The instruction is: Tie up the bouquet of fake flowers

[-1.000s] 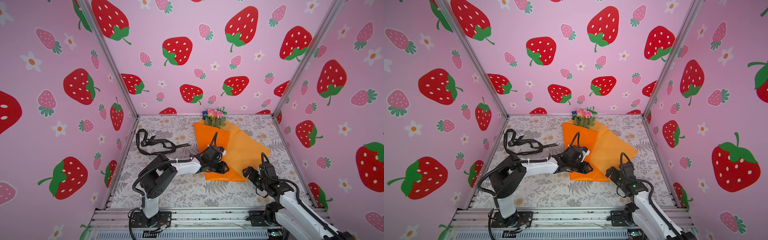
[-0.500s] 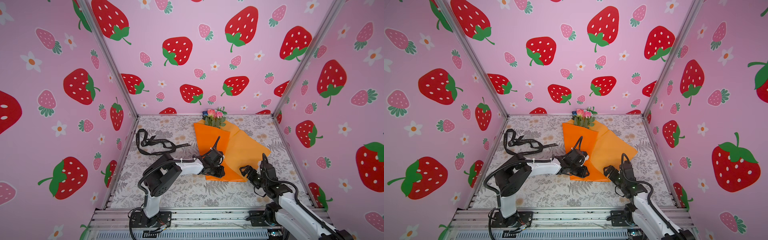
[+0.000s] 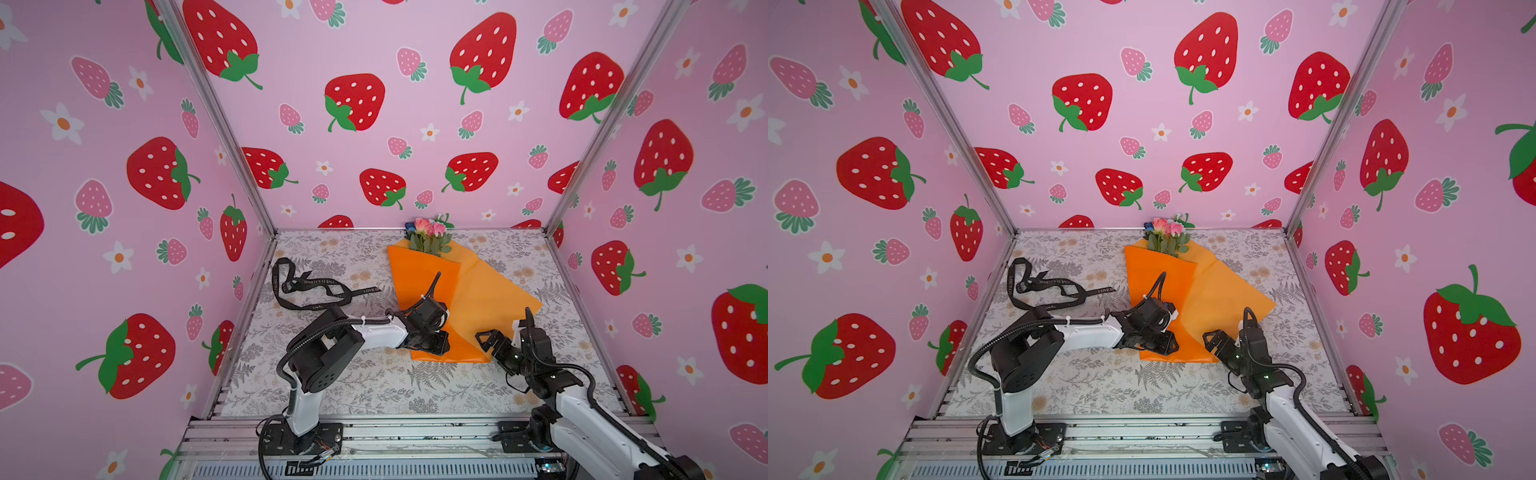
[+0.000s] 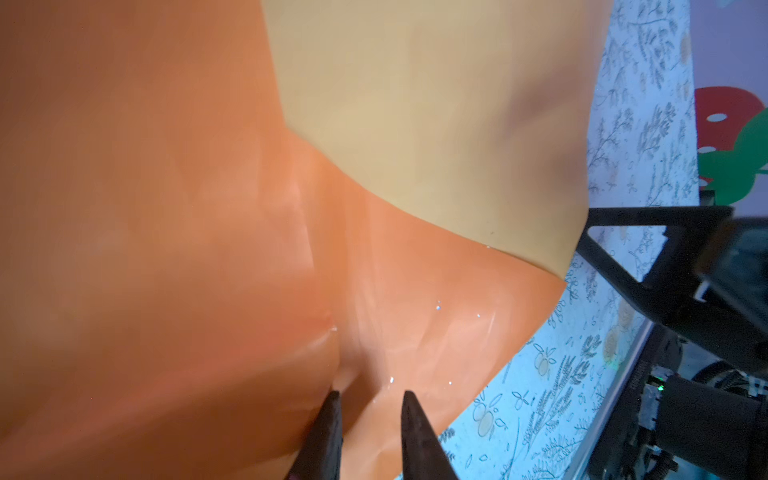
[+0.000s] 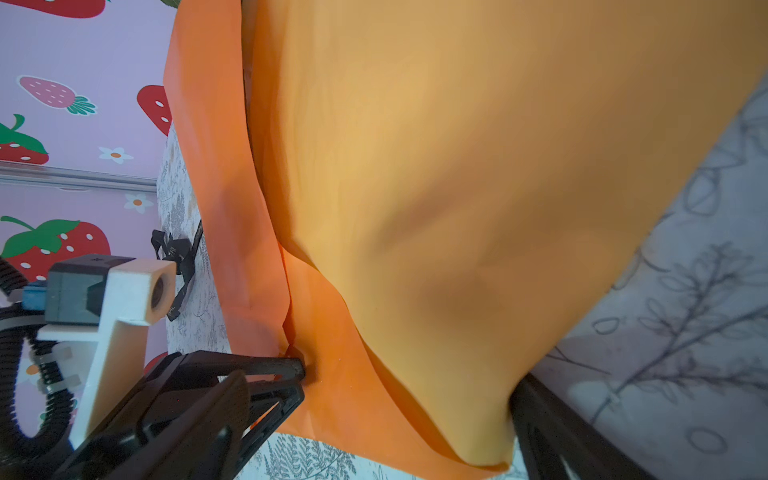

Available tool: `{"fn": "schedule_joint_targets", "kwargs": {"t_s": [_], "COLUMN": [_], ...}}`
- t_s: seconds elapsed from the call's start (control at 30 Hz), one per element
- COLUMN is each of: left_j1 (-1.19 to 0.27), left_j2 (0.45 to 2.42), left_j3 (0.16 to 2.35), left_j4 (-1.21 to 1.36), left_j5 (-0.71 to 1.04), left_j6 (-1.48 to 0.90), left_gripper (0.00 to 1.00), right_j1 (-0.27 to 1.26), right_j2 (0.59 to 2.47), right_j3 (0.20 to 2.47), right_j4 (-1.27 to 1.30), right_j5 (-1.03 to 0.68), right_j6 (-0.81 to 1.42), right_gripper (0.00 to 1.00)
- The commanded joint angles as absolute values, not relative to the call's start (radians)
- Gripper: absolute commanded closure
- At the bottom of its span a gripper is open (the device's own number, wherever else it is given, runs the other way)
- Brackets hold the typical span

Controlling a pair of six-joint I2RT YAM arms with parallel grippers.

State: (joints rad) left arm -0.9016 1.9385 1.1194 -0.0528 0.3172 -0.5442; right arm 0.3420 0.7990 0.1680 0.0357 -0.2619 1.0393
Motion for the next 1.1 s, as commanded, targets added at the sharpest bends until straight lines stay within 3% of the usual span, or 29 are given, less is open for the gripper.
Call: {"fn": "schedule_joint_targets", "kwargs": {"t_s": [0.0, 0.7, 0.9, 1.07], "left_j1": [-0.905, -0.906, -0.905, -0.906], "left_j2": [1.955, 1.933, 1.924, 1.919], "left_j3": [1.119, 1.083, 1.077, 1.08], "left_j4": [-0.083, -0.047, -0.042, -0.047], "left_j5": [0.328, 0.345, 0.344, 0.348], "left_j6": [-0.538, -0.532, -0.533, -0.529], "left_gripper": [0.73, 0.74, 0.74, 0.74], "right_j1": [0.336, 0.312, 0.274, 0.244], "right_j2": [0.83, 1.183, 1.335, 1.424], "right_j3": [0.16, 0.434, 0.516, 0.579], "right_j4": [0.128, 0.291, 0.305, 0.288], "right_j5": [-0.291, -0.243, -0.305, -0.383], "right_j6": [1.013, 0.677, 0.628, 0.592], "right_gripper": [0.0, 0.07, 0.09, 0.25]}}
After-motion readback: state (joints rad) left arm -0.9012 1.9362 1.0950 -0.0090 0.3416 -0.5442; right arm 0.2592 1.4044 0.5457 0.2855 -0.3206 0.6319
